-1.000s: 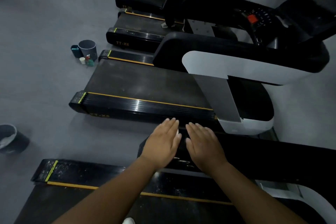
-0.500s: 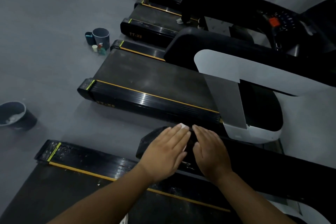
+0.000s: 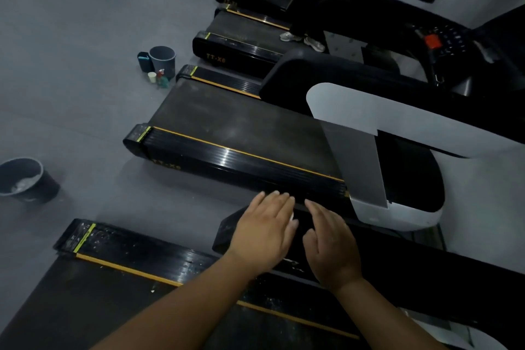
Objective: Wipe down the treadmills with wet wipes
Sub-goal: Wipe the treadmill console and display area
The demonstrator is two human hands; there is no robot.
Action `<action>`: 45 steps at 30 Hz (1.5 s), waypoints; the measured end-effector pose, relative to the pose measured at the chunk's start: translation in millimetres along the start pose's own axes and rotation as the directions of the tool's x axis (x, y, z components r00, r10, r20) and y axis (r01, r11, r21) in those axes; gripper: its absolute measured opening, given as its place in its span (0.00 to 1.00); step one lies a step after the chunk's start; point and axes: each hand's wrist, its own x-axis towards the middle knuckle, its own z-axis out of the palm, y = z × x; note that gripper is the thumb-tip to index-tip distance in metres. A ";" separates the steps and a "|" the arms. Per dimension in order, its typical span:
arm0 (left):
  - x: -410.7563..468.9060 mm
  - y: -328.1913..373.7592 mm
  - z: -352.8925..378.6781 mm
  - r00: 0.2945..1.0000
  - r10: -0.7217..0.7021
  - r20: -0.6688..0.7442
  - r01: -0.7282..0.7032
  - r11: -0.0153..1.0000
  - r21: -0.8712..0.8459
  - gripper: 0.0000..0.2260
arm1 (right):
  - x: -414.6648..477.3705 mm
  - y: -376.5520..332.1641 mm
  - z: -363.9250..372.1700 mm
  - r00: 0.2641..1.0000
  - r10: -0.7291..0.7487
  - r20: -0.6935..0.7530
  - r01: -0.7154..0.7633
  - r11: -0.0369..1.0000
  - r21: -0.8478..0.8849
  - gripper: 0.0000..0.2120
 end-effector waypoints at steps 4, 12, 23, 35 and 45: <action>-0.6 25.9 1.8 0.990 0.117 0.073 -0.118 0.993 0.010 0.25 | -1.9 0.6 -2.0 0.996 0.081 -0.026 -0.077 0.990 0.118 0.29; 12.5 29.6 -2.1 0.987 0.016 0.157 -0.033 0.994 0.107 0.31 | -2.4 -5.1 -7.1 0.992 0.123 -0.014 -0.119 0.976 0.180 0.31; 6.9 1.6 -5.5 0.984 -0.129 0.122 0.132 0.991 -0.011 0.27 | -3.8 -4.1 -5.2 0.995 0.100 0.014 -0.101 0.985 0.140 0.29; -14.7 -9.8 3.5 0.958 -0.280 0.066 0.285 0.894 -0.344 0.28 | 25.0 -13.8 -9.6 0.881 -0.077 0.467 0.260 0.903 -0.341 0.54; -33.8 -18.5 14.7 0.880 -0.450 0.155 0.445 0.662 -0.604 0.24 | 45.1 -25.0 -6.6 0.815 -0.138 0.563 0.335 0.905 -0.262 0.56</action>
